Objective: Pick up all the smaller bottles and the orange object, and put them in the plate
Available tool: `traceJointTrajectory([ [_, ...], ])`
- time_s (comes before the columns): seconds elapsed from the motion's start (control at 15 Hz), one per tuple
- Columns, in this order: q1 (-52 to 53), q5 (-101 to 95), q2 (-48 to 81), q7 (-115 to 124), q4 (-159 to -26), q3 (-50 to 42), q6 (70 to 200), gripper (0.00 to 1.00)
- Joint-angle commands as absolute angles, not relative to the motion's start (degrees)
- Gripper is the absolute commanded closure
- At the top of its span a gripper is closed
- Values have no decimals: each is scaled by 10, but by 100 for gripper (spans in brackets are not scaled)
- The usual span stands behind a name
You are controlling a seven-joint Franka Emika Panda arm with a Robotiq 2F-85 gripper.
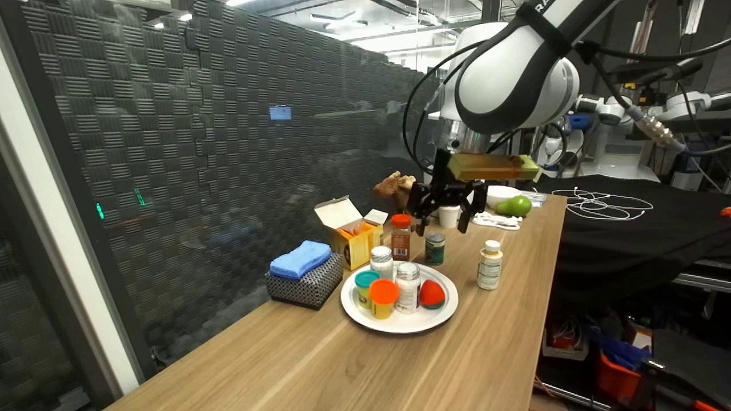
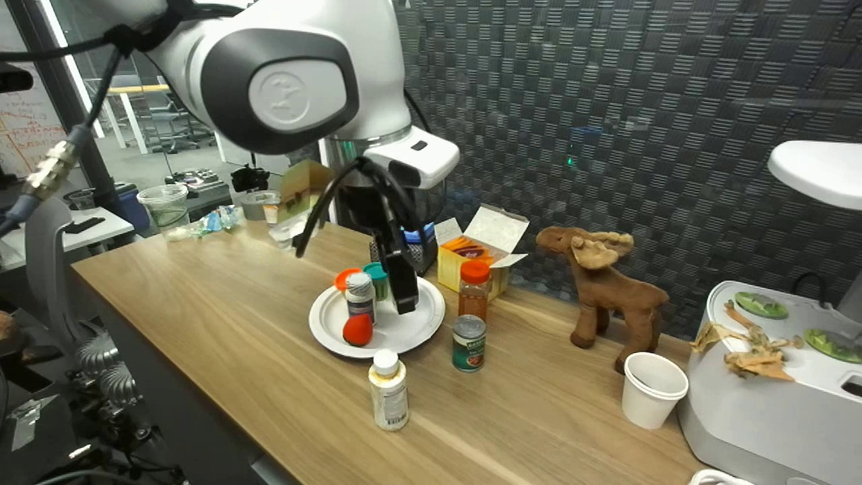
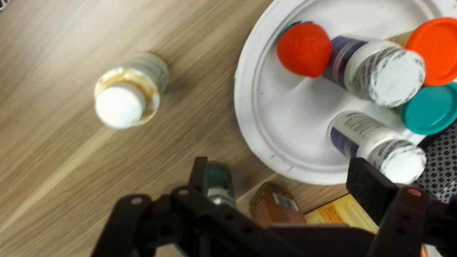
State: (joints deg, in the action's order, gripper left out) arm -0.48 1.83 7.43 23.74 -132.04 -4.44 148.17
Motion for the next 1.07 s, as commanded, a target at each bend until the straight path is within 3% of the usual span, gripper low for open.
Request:
traceJointTrajectory([
  [0.0, -11, -15, 78, 238, -1243, -56, 1407, 0],
  [1.0, -25, 43, 226, 155, -1065, -49, 1348, 0],
])
